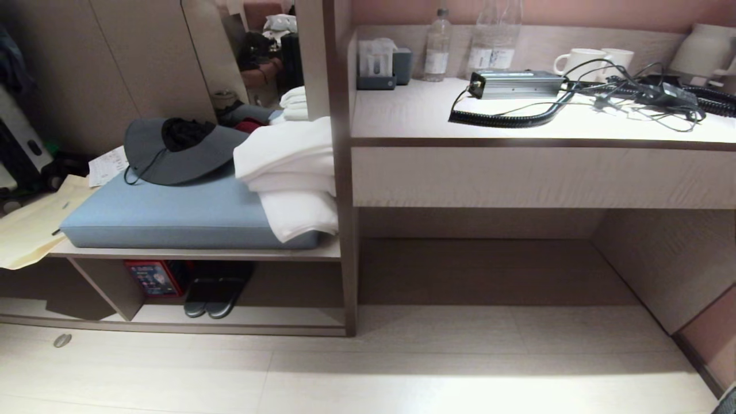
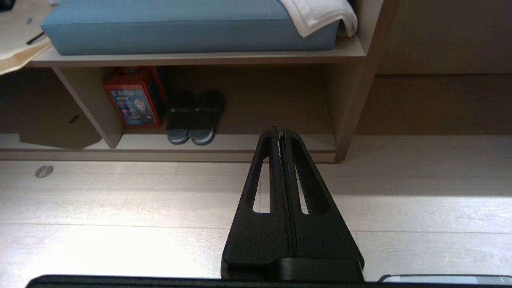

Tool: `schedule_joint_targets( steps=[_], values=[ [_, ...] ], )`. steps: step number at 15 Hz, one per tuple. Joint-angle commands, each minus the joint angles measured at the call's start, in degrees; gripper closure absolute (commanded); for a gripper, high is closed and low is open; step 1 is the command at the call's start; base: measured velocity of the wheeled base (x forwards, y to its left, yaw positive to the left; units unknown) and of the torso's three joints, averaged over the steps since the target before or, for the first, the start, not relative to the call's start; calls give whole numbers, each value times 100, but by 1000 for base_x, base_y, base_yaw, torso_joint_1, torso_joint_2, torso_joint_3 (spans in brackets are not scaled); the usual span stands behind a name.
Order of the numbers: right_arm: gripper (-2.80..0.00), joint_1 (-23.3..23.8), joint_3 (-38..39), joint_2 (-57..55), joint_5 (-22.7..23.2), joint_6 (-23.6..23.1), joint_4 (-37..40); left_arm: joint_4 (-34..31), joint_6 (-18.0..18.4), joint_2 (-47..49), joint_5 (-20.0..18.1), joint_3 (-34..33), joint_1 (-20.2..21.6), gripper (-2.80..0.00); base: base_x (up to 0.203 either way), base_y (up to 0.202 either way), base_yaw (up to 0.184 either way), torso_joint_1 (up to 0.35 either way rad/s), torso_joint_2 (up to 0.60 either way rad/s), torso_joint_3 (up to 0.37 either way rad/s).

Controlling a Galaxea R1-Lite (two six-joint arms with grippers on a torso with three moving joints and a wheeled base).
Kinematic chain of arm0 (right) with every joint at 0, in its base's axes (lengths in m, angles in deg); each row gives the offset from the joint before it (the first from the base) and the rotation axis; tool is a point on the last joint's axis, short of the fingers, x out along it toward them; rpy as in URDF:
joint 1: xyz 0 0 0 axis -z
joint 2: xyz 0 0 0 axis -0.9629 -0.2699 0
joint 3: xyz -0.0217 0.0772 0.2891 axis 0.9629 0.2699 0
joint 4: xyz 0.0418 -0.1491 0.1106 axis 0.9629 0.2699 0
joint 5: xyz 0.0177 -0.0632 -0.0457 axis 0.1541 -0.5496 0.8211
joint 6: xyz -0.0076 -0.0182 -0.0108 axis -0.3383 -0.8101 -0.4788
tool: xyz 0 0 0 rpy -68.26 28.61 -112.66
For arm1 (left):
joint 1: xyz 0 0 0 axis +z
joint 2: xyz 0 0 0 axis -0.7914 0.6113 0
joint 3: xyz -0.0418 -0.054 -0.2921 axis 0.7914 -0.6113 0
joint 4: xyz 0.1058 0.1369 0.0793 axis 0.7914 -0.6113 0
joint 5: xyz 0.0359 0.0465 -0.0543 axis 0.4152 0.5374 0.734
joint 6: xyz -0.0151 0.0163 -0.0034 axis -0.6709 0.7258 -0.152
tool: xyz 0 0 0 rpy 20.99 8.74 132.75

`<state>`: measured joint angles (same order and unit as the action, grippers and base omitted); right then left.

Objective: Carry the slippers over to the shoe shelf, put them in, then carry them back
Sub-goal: Place the slippers into the shoe cabinet

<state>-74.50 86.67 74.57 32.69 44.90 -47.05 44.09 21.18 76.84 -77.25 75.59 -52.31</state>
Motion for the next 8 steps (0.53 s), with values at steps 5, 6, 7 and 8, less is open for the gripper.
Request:
schedule_joint_targets(
  steps=[5, 6, 7, 8],
  values=[
    [0, -2, 0, 1, 20, 0, 16, 1, -4, 0, 1, 0, 0, 0, 0, 0, 0, 1, 6, 205],
    [0, -2, 9, 1, 20, 46, 15, 1, -4, 0, 1, 0, 0, 0, 0, 0, 0, 4, 4, 204],
    [0, -2, 9, 1, 20, 43, 16, 1, -4, 0, 1, 0, 0, 0, 0, 0, 0, 2, 0, 202],
    [0, -2, 9, 1, 20, 43, 16, 1, -4, -9, 1, 0, 0, 0, 0, 0, 0, -1, 2, 188]
  ],
)
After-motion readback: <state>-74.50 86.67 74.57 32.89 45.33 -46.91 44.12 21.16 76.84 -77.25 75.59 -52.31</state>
